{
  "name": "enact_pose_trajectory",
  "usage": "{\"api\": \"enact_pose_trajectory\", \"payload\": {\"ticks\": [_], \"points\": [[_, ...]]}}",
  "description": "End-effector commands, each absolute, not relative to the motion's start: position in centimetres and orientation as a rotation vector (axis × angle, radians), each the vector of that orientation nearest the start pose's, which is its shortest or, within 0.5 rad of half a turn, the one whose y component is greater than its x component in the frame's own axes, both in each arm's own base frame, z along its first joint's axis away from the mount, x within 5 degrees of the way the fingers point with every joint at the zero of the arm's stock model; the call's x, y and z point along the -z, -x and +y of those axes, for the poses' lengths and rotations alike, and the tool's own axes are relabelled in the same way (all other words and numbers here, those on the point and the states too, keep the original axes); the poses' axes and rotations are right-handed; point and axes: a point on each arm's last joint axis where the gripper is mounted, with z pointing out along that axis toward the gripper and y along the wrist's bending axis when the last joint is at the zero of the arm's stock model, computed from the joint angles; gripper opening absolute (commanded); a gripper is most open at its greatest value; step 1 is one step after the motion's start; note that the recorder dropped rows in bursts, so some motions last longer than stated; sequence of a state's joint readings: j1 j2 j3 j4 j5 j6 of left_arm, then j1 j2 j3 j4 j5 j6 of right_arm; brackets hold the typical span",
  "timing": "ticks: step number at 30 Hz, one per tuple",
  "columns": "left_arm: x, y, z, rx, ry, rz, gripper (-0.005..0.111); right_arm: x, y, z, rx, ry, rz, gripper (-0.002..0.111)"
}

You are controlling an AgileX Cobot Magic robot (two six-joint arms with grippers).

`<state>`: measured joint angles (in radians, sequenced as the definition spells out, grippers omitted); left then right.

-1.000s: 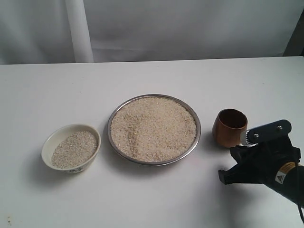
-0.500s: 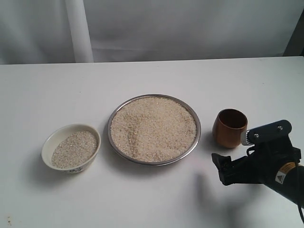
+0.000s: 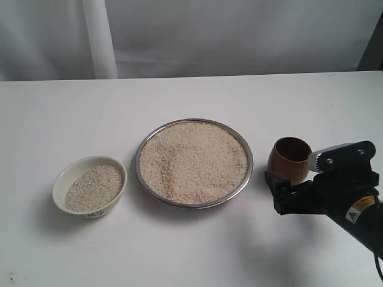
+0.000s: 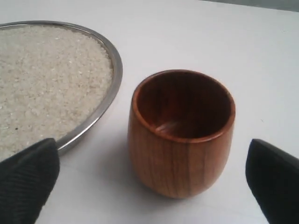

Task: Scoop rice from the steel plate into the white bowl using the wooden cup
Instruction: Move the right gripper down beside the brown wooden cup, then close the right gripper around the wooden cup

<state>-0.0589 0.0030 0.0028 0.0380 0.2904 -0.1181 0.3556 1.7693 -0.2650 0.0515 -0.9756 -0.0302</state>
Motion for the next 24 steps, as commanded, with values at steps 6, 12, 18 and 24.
{"api": "enact_pose_trajectory", "payload": {"ticks": [6,12,18,24], "points": [[-18.7,-5.5,-0.3,0.105,0.032,1.770,0.000,-8.4,-25.0,7.9,-0.127,0.249,1.902,0.105],[-18.7,-5.5,-0.3,0.105,0.032,1.770,0.000,-7.1,-26.6,8.1,-0.098,0.208,1.917,0.105],[-18.7,-5.5,-0.3,0.107,0.034,1.770,0.000,-6.0,-28.3,8.7,-0.099,0.207,1.908,0.104],[-18.7,-5.5,-0.3,0.107,0.034,1.770,0.000,-5.2,-28.8,8.8,-0.086,0.193,1.922,0.102]]}}
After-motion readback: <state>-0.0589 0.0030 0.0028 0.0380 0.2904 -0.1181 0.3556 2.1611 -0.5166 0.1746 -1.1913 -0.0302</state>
